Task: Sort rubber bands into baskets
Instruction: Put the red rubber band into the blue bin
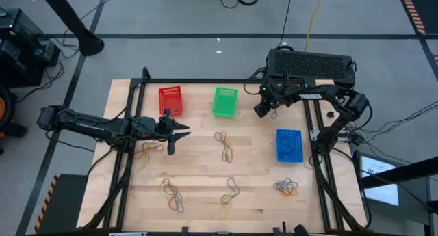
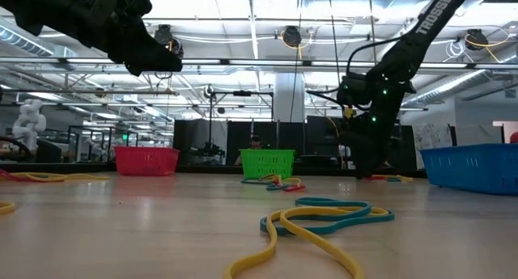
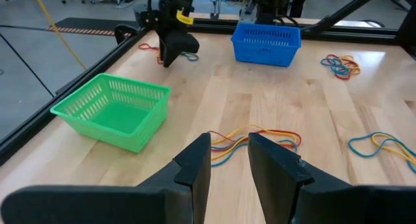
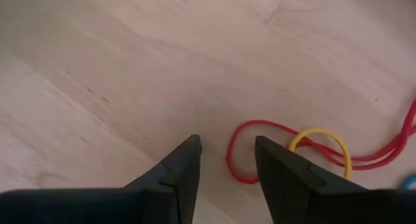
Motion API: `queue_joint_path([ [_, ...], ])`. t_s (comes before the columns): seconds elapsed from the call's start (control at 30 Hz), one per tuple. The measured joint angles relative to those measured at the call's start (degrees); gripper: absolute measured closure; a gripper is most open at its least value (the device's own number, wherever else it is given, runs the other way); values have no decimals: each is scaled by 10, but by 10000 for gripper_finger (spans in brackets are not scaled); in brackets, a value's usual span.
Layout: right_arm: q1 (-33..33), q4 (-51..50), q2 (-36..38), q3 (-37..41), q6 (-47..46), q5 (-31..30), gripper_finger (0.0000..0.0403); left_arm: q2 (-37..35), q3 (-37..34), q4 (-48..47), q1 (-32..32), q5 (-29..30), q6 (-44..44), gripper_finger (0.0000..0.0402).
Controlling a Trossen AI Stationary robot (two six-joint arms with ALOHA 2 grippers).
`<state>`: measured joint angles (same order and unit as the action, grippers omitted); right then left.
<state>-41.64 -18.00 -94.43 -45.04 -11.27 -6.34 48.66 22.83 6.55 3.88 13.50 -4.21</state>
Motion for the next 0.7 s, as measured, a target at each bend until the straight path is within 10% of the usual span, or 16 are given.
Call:
queue_joint_path([
  [0.37,-35,-1,-31,-3,-25,59,276,0,0,-2,0,0,-14,291],
  [0.7,-2,1,-16,1,-48,29,395,0,0,-2,0,0,-14,291],
])
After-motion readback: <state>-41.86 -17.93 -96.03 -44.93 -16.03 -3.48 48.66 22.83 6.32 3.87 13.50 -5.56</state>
